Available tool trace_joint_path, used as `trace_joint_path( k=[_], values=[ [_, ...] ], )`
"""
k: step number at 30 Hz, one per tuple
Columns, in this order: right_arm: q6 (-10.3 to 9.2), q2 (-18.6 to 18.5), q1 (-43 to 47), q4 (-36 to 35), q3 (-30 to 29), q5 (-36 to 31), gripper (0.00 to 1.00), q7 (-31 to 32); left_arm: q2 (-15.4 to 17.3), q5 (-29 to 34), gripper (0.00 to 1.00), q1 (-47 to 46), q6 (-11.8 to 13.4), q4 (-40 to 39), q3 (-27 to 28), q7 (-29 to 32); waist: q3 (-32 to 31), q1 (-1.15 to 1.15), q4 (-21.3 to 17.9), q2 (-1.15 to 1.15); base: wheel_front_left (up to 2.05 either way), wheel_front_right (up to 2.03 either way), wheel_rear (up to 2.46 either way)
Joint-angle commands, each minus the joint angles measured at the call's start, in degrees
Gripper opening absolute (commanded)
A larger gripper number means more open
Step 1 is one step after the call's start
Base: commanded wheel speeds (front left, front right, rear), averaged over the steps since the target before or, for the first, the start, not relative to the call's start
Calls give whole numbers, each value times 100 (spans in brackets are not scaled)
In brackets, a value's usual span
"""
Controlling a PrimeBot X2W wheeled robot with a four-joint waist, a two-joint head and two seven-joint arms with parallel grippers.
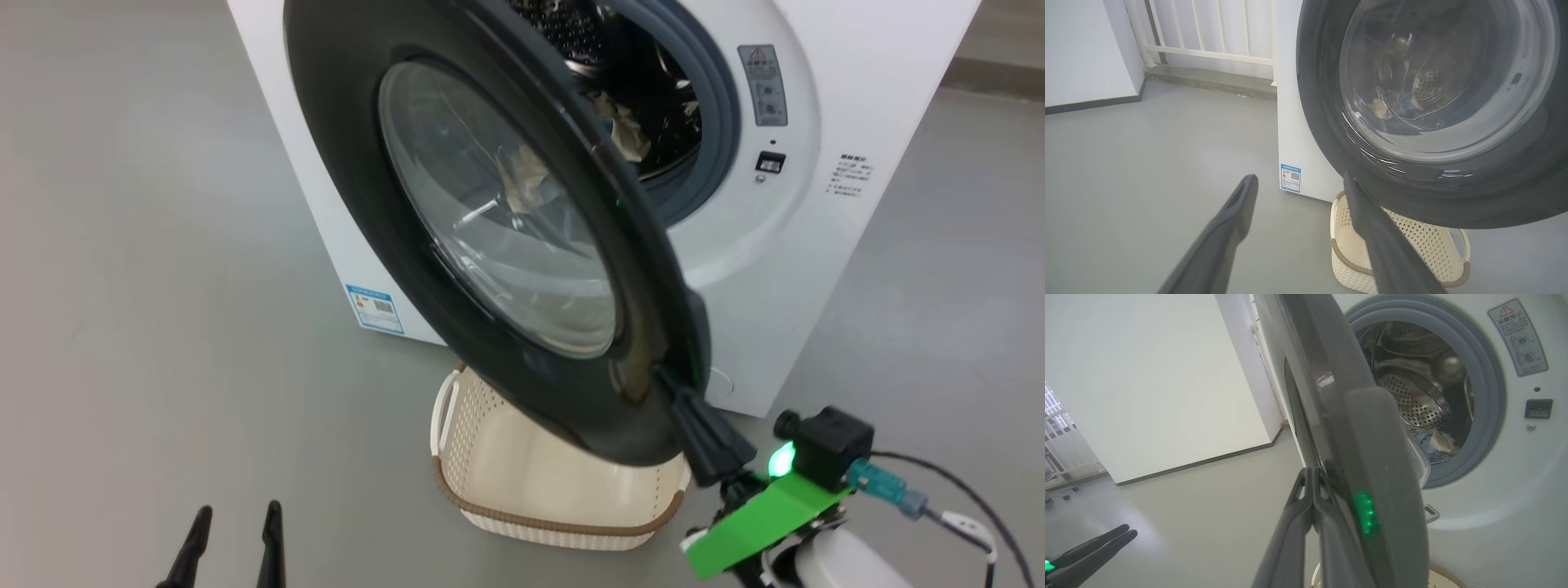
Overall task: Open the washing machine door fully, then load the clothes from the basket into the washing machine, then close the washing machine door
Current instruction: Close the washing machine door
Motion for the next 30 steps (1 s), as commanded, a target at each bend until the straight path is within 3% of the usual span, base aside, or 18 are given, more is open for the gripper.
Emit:
trace_joint_path(
  k=[1,30],
  values=[
    [-2,-36,-285,-94,-101,20,0,-46,8,-13,100,-287,4,-187,144,-61,118,0,27,0,0,0,0],
    [-2,-666,-2194,495,-1474,-73,0,-46,-99,-446,100,-1202,4,-490,-406,-61,1511,0,638,0,0,0,0]
  ],
)
